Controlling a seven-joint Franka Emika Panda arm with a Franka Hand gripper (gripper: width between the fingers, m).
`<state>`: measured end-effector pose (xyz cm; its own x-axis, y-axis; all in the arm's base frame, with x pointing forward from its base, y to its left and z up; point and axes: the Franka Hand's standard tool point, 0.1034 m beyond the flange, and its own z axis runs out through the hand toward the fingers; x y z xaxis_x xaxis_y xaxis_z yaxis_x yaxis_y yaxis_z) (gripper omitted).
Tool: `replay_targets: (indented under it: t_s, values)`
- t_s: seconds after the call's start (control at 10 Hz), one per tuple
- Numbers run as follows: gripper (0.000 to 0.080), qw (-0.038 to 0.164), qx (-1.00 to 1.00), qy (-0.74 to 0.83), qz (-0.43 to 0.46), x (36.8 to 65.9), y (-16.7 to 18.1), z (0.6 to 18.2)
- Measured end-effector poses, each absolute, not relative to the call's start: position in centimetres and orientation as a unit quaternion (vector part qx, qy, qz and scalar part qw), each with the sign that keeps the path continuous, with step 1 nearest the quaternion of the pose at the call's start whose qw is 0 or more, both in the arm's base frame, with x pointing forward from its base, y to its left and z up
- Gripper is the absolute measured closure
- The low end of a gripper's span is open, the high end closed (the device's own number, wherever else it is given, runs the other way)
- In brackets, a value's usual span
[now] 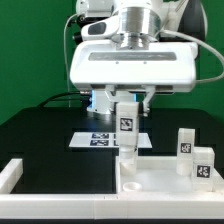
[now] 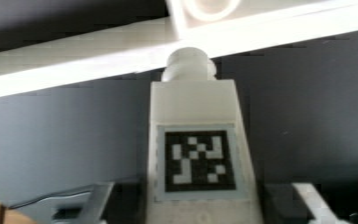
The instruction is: Assemble square table
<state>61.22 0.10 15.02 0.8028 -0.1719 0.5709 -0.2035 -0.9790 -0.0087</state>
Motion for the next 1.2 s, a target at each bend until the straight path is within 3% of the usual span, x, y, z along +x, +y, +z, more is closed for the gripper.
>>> replay_targets:
  t_s: [0.3, 0.5, 0.8, 1.2]
  values:
    - [0.0509, 0.027, 0.950, -0.099, 0.296, 61.1, 0.0, 14.8]
    - [0.0509, 0.038, 0.947, -0.096, 0.303, 60.2, -1.8, 14.4]
    - [0.0509, 0.027, 0.948, -0.100, 0.302, 59.7, -1.2, 12.2]
    - [0.0509, 0.022, 0.948, -0.101, 0.303, 61.0, -0.1, 11.6]
